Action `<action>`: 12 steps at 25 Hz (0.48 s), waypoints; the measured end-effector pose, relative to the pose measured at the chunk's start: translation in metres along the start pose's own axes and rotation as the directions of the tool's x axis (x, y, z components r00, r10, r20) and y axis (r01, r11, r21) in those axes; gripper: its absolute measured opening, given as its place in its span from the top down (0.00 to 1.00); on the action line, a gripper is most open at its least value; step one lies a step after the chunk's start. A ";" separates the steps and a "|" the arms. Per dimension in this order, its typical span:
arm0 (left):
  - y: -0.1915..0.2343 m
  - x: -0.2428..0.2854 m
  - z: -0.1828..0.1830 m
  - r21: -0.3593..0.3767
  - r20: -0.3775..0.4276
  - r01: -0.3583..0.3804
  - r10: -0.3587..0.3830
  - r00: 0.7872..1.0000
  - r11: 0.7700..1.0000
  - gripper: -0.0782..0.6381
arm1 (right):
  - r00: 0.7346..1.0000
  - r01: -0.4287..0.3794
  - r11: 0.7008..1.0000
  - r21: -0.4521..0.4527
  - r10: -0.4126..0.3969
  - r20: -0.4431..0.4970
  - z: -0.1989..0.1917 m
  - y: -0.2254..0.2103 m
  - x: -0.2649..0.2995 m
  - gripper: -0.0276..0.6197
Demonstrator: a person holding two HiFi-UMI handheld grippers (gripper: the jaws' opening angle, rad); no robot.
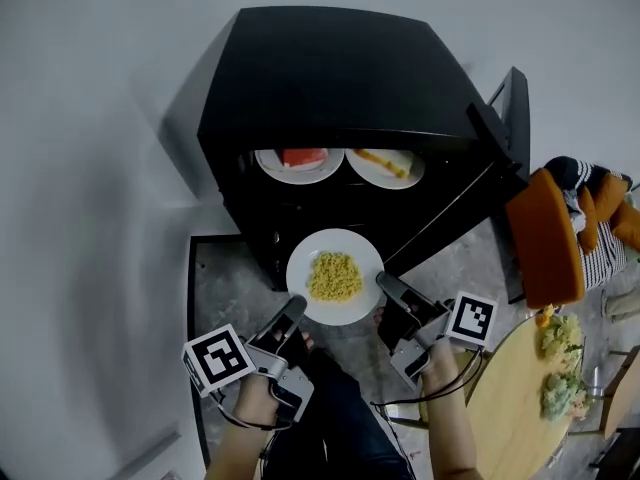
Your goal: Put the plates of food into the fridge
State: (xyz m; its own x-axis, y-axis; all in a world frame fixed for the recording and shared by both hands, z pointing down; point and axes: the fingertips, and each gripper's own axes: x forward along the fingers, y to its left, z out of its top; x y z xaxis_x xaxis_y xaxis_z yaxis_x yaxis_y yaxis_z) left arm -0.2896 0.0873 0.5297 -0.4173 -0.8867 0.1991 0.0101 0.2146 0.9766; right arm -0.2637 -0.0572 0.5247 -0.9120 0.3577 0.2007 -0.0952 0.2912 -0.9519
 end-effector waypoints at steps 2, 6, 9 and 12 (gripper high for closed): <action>0.017 0.015 0.007 0.004 0.021 0.011 -0.012 1.000 1.000 0.87 | 1.000 -0.006 1.000 -0.010 0.006 0.006 0.008 -0.020 0.014 0.93; 0.063 0.050 0.030 -0.004 0.054 0.031 -0.031 0.998 1.000 0.87 | 0.999 -0.025 0.999 -0.025 0.026 0.023 0.023 -0.065 0.052 0.93; 0.092 0.074 0.044 -0.015 0.071 0.048 -0.047 0.996 0.999 0.87 | 0.999 -0.028 0.999 -0.045 0.029 0.040 0.034 -0.094 0.076 0.93; 0.102 0.081 0.048 -0.037 0.091 0.069 -0.066 0.994 0.997 0.87 | 0.997 -0.037 0.998 -0.041 0.040 0.067 0.037 -0.104 0.083 0.93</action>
State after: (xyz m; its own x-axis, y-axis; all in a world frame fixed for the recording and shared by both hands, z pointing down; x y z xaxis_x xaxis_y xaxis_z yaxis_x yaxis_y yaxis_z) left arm -0.3659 0.0571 0.6420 -0.4977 -0.8581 0.1264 0.0143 0.1376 0.9904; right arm -0.3437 -0.0906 0.6320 -0.9399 0.3083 0.1468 -0.0450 0.3142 -0.9483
